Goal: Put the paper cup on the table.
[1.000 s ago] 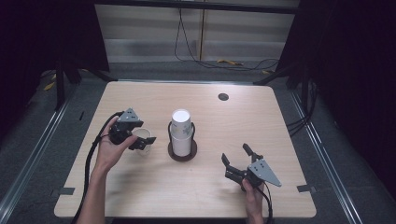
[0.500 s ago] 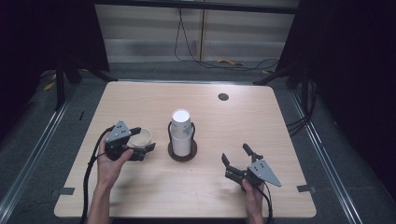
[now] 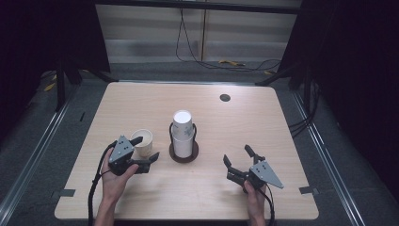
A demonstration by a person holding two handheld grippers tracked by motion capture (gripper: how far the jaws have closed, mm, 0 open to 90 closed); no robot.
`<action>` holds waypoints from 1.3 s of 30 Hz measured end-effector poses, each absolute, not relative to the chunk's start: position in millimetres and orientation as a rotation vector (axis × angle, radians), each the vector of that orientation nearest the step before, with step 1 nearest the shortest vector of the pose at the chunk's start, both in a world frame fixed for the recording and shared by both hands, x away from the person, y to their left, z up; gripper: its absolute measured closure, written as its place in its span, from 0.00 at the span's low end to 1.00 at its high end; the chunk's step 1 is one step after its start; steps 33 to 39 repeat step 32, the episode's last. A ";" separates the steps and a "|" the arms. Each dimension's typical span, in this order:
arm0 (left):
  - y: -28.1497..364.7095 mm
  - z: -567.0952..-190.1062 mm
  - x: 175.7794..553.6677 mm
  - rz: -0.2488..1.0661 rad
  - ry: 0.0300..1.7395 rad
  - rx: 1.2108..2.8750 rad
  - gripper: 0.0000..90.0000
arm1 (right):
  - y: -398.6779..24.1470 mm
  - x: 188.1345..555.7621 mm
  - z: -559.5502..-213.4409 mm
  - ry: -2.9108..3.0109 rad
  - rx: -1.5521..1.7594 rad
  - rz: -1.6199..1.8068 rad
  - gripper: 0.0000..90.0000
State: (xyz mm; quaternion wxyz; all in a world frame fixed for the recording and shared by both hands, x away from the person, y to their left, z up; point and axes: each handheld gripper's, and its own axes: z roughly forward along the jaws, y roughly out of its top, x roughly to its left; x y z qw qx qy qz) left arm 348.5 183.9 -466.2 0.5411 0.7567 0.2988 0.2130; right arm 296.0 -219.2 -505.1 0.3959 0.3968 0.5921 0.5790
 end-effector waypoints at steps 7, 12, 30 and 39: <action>178.4 -479.7 335.6 0.561 0.716 1.771 0.18 | -219.3 295.8 -505.1 1.501 1.007 1.465 0.14; 177.0 -491.8 326.3 0.562 0.740 1.732 0.18 | -219.2 296.0 -505.1 1.501 1.006 1.468 0.14; 181.3 -511.0 302.9 0.677 0.732 1.572 0.18 | -219.3 296.1 -505.1 1.502 1.005 1.467 0.14; 185.3 -511.7 303.4 0.659 0.743 1.544 0.18 | -219.3 295.9 -505.1 1.501 1.006 1.464 0.14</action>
